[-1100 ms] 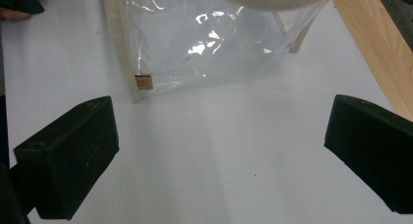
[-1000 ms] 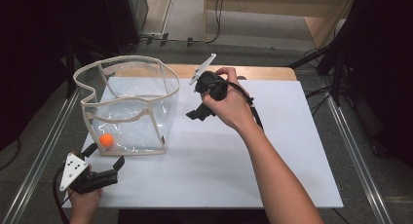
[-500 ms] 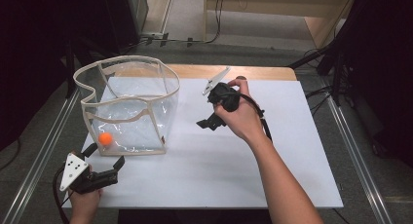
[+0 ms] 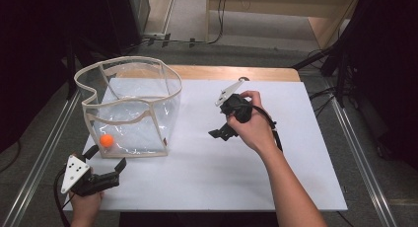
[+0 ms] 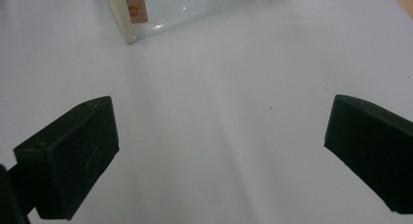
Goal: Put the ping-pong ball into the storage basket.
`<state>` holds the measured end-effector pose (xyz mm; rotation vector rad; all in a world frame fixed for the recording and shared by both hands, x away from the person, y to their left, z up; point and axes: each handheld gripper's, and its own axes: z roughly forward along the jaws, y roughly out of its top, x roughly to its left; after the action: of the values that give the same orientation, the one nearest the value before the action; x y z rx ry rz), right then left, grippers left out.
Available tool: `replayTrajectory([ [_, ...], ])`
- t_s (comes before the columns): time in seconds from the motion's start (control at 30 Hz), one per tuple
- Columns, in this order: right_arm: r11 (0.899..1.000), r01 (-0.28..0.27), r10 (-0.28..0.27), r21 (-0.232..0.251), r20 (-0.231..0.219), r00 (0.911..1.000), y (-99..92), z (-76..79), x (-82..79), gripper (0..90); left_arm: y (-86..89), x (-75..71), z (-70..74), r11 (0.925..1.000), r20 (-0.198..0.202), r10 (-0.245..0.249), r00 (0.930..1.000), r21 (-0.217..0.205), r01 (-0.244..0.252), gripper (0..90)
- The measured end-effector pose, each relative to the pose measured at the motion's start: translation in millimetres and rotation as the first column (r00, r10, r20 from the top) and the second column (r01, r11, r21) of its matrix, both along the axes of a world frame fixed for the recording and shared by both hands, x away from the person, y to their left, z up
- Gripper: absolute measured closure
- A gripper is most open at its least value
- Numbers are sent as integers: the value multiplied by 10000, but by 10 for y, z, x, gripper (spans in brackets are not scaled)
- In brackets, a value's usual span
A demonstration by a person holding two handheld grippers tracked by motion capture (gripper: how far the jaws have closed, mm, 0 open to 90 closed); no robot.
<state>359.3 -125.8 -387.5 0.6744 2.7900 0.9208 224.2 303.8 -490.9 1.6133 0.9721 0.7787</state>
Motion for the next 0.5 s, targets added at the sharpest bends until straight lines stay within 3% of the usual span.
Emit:
replayTrajectory([
  [0.5, 9991, 421, -420, 90, -144, 9990, -253, -197, -141, 0, 0, -1, 0, 10000, -1, 1, 10000, -4, -1, 0],
])
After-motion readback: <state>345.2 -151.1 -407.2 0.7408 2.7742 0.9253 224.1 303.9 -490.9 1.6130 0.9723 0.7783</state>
